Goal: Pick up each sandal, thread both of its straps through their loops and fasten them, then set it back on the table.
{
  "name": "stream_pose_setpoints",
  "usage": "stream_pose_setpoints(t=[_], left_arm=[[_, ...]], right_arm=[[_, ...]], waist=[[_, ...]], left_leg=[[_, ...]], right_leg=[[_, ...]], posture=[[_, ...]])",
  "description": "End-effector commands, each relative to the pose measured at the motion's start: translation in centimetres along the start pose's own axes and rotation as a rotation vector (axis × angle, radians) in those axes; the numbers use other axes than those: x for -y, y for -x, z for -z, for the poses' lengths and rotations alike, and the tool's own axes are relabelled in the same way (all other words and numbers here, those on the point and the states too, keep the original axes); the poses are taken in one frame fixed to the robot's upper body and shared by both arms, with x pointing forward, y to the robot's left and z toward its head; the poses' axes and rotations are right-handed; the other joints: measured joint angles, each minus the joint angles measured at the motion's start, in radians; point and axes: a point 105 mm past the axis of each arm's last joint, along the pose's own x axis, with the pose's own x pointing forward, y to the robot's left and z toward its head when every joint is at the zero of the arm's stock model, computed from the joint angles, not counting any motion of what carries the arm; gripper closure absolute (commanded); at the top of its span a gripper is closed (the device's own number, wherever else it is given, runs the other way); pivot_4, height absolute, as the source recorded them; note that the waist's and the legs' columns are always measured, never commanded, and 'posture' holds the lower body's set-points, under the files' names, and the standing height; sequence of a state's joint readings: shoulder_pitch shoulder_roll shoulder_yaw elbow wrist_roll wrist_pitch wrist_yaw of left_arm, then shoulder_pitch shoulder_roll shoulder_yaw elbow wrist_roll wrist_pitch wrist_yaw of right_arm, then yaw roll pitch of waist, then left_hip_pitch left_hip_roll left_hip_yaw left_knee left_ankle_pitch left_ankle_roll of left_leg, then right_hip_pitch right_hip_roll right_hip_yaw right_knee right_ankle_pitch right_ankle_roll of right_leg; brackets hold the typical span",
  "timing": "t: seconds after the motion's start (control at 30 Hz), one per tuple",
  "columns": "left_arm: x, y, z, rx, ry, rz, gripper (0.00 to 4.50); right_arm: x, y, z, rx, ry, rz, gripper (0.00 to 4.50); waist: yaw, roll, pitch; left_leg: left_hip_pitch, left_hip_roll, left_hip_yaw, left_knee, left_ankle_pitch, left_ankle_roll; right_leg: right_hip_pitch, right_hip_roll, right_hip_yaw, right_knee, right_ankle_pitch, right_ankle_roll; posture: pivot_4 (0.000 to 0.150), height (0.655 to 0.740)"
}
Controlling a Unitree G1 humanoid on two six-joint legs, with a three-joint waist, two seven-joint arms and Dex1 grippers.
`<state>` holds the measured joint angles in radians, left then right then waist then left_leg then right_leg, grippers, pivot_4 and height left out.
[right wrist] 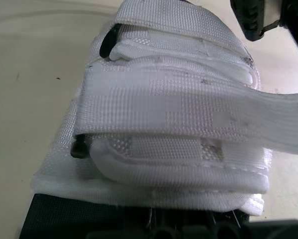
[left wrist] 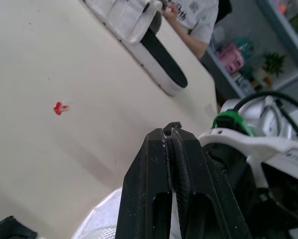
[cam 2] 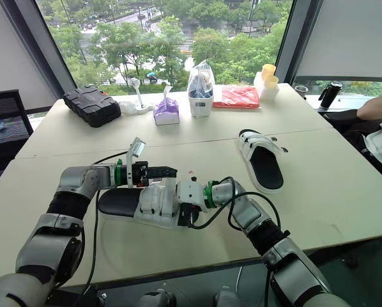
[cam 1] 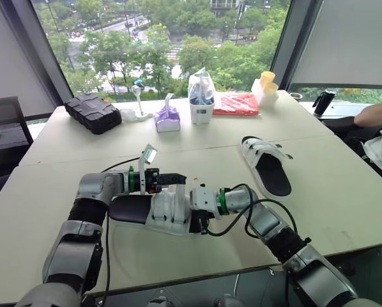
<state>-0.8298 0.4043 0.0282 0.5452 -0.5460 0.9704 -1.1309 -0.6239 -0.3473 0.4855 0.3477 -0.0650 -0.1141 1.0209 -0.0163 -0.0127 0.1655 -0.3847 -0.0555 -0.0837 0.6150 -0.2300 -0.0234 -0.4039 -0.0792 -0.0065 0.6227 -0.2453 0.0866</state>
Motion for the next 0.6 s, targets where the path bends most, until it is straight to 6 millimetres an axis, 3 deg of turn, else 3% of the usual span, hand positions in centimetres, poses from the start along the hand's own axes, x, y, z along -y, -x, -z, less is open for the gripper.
stream_pose_setpoints(t=[0.03,0.37,0.6], left_arm=[[2.6,0.9,-4.4,0.149,-0.036,0.108,4.43],[2.8,0.8,-3.9,0.143,-0.081,0.099,4.43],[-0.6,0.4,-2.4,0.107,-0.077,-0.073,4.43]], right_arm=[[-2.9,0.0,4.6,-0.174,-0.109,-0.081,4.5],[-3.3,-0.1,4.5,-0.167,-0.108,-0.09,4.5],[-3.3,0.2,4.6,-0.172,-0.112,-0.088,4.5]], waist=[[0.0,0.0,0.0],[0.002,-0.001,0.0],[0.004,-0.001,0.0]], left_leg=[[0.0,0.0,0.0,0.0,0.0,0.0],[0.0,0.0,0.0,0.001,0.001,-0.002],[0.0,-0.001,0.0,0.001,0.001,-0.002]], right_leg=[[0.0,0.0,0.0,0.001,0.0,0.0],[-0.001,0.0,0.0,0.004,0.0,0.001],[-0.001,-0.001,0.0,0.004,0.0,0.001]], posture=[[0.15,0.74],[0.15,0.74],[0.15,0.74]])
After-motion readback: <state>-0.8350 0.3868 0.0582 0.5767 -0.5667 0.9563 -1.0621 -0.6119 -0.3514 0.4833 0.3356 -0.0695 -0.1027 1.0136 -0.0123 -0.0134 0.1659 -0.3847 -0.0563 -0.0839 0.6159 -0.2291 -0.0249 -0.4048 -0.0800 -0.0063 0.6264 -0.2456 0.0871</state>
